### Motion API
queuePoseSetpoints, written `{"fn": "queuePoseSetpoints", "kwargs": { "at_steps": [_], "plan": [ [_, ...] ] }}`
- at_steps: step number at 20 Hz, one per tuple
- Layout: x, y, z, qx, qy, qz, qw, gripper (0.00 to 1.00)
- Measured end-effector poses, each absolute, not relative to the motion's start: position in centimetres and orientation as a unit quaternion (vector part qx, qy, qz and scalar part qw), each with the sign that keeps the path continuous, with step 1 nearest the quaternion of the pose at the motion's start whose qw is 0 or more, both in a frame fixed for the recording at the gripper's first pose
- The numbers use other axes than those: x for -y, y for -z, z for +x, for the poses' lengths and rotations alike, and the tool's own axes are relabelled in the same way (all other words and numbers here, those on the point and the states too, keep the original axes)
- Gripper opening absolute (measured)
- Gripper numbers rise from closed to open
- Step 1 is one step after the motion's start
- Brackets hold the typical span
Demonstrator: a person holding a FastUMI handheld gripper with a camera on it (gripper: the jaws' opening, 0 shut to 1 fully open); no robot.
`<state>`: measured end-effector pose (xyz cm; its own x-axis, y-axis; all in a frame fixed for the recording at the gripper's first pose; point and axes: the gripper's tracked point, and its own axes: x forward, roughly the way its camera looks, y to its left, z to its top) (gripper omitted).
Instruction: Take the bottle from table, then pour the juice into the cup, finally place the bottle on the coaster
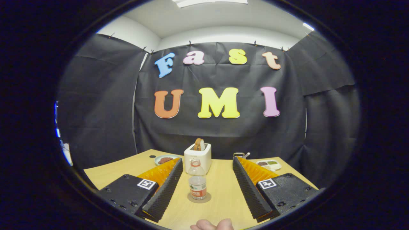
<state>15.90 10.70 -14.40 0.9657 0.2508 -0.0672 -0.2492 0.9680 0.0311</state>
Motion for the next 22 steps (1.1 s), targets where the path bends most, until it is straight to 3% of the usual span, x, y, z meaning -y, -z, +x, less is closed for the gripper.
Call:
{"fn": "queuePoseSetpoints", "kwargs": {
  "at_steps": [7, 14, 22],
  "plan": [
    [-4.7, 5.7, 9.5, -0.013, -0.050, -0.006, 0.999, 1.00],
    [-3.6, 4.9, 6.1, -0.019, -0.032, -0.012, 0.999, 1.00],
    [-6.6, 7.2, 4.3, -0.042, -0.066, -0.001, 0.997, 1.00]
  ]
}}
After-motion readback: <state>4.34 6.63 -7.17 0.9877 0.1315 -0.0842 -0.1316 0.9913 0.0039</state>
